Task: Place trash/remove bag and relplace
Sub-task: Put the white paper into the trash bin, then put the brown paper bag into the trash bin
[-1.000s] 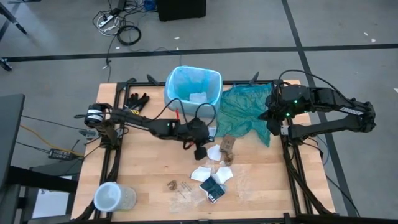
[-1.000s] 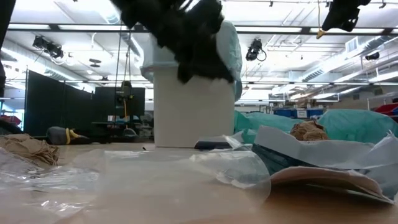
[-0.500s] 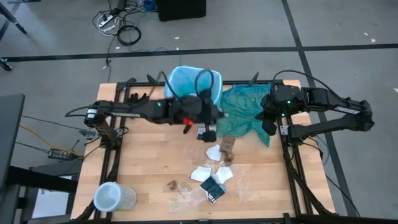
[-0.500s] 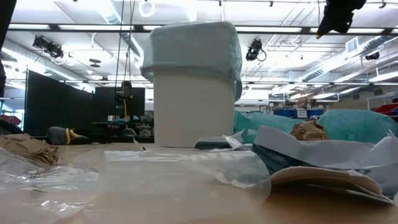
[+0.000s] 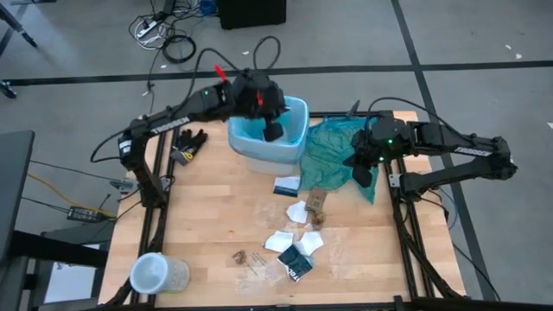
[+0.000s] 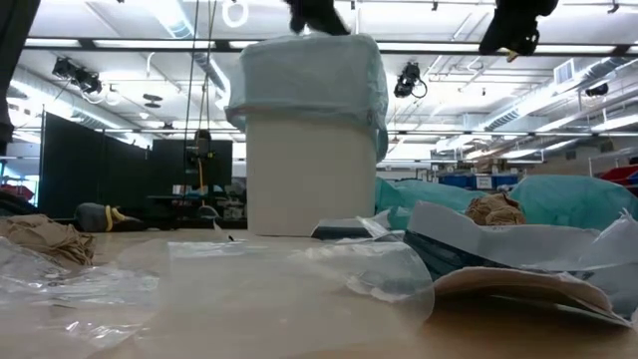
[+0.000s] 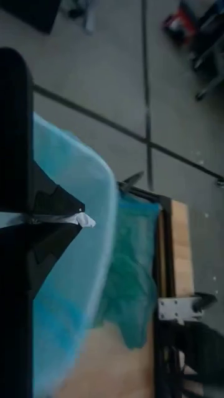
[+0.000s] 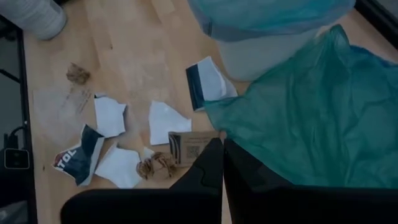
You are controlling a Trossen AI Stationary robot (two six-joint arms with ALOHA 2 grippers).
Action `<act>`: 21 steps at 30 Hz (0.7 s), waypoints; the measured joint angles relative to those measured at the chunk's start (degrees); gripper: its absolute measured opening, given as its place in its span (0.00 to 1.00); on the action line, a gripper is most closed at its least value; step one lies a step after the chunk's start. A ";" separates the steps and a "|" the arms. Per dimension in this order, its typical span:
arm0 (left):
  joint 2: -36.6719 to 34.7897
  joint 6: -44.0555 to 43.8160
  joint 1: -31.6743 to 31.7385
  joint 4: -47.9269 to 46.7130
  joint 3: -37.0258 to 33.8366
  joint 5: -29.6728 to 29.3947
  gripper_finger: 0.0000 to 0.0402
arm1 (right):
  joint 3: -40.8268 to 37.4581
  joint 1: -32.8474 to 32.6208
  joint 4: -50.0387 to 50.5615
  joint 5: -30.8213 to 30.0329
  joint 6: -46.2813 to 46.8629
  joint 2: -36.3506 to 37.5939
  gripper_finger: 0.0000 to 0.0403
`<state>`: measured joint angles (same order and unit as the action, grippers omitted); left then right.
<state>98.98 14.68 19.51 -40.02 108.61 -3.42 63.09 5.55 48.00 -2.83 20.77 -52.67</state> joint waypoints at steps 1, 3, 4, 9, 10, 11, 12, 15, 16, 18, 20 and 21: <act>0.00 -0.21 1.36 0.39 -0.58 1.95 0.07 | 0.00 -0.23 -0.10 0.00 0.06 -0.25 0.00; 0.00 -1.22 3.83 1.81 -1.61 7.43 0.09 | 0.00 -0.73 -0.48 -0.02 0.06 -0.74 0.00; 0.00 -1.49 5.12 2.15 -2.01 10.73 0.10 | 0.00 -1.03 -0.74 0.02 0.07 -1.01 0.00; -0.03 -3.12 10.11 3.02 -2.13 27.07 0.18 | 0.00 -2.65 -3.59 -0.44 -0.31 -2.29 0.01; -0.13 -3.02 10.58 2.75 -2.13 29.17 0.20 | 0.00 -2.86 -4.50 -0.44 -0.84 -2.56 0.02; -0.15 -2.69 10.87 2.23 -2.13 31.17 0.23 | 0.00 -3.02 -5.27 -0.43 -1.20 -2.79 0.04; -0.15 -2.10 11.11 1.71 -2.13 33.07 0.25 | 0.00 -3.20 -6.15 -0.44 -1.56 -3.19 0.05; -0.15 -0.18 11.51 1.47 -2.12 36.34 0.32 | 0.00 -3.23 -8.30 -0.45 -2.43 -4.26 0.12; -0.42 -0.07 11.71 1.12 -1.95 36.31 0.34 | 0.00 -3.23 -8.95 -0.45 -2.47 -4.51 0.15; -1.04 0.01 11.96 -0.17 -1.29 35.12 0.37 | 0.00 -3.20 -10.10 -0.41 -2.38 -5.36 0.19; -2.57 0.19 12.21 -0.35 -0.69 34.60 0.37 | 0.00 -3.27 -11.00 0.12 -2.37 -6.30 0.23; -3.73 0.19 12.31 -0.50 -0.20 34.64 0.37 | 0.00 -3.47 -11.77 0.26 -2.24 -7.20 0.25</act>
<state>95.25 14.87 31.81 -40.52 108.41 31.22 63.09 2.08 36.23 -2.57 18.53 -59.87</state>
